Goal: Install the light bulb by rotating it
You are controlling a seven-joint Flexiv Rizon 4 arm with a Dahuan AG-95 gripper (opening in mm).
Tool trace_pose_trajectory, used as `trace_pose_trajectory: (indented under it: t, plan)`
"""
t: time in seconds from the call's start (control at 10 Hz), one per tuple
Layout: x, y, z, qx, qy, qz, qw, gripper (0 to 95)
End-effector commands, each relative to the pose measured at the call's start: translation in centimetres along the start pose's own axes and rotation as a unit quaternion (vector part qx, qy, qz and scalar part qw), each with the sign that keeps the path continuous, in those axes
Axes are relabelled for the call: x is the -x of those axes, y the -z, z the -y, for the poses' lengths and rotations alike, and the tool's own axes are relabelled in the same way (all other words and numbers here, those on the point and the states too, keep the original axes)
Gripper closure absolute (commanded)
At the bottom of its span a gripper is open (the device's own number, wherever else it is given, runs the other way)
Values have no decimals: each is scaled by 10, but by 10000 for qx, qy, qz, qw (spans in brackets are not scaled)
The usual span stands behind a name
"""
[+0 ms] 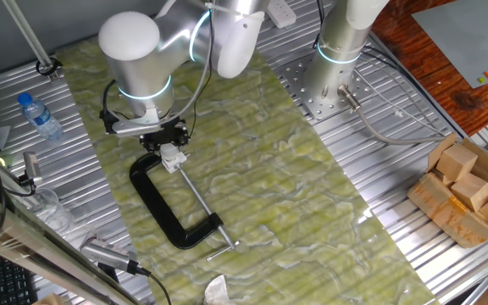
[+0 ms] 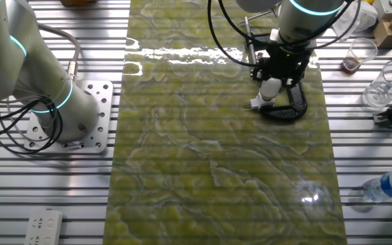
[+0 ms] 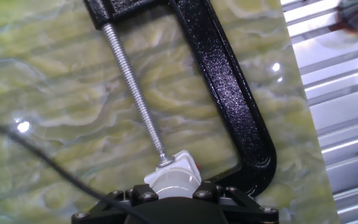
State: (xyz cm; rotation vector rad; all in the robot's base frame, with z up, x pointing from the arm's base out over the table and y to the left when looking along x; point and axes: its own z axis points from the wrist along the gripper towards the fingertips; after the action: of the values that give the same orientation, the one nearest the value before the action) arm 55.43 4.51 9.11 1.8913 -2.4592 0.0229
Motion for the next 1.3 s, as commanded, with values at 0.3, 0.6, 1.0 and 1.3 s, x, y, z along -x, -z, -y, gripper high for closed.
trace_pose_trajectory:
  t: [0.3,0.6,1.0,1.3]
  plan:
    - [1,-3,0,6,7,10,10000,950]
    - [1,-3,0,7,-1,-4,10000,950]
    - [1,-3,0,13,-447,17,9990,950]
    - [0,-3,0,56,-883,124,9960,950]
